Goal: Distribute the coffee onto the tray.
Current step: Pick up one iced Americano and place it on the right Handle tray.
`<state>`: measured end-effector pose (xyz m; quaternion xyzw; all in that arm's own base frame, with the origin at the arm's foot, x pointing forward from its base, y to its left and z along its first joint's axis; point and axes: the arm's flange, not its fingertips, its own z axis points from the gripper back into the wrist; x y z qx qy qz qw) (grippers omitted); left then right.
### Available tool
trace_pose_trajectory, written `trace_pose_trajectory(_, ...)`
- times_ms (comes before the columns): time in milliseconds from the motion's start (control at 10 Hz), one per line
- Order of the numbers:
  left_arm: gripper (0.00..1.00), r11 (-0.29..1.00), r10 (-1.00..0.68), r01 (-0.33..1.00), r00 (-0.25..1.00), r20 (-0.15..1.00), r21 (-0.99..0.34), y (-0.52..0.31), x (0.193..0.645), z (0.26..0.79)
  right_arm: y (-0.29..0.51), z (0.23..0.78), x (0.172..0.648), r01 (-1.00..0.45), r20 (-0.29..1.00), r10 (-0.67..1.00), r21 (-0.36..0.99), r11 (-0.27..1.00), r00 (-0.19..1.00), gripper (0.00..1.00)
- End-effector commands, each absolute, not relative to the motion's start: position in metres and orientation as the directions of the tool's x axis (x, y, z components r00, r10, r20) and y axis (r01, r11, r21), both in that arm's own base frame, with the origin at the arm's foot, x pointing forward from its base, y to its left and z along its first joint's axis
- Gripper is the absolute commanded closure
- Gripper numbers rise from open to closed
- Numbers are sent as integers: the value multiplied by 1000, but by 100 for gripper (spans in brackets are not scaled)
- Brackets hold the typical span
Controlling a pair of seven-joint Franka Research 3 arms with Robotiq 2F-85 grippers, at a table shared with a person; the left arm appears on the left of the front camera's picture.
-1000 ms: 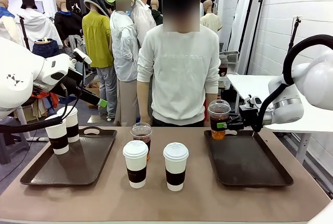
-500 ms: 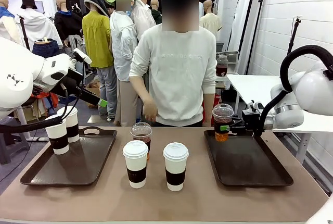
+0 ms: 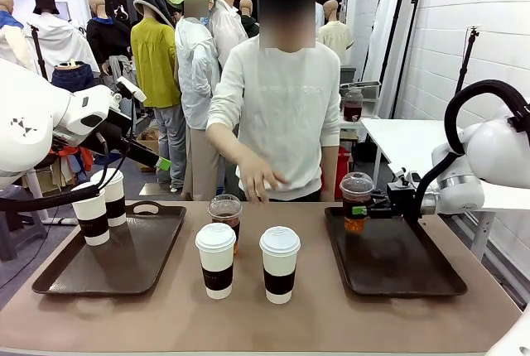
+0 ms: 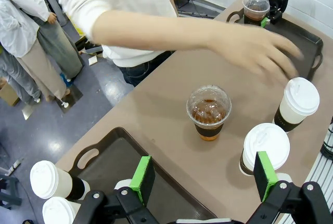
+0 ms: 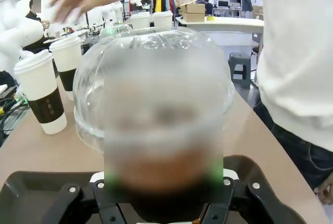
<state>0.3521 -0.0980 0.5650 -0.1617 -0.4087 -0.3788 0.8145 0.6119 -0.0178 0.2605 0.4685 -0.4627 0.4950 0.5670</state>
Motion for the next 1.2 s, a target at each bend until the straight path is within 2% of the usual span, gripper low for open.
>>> trace_pose_trajectory(0,0,652,-492,756,370,788,52,-97,353,564,-17,260,624,-995,995,95,35,96,44,31)
trace_pose_trajectory(1100,0,652,-492,756,370,788,52,-97,353,564,-24,235,640,-988,995,79,45,150,57,31)
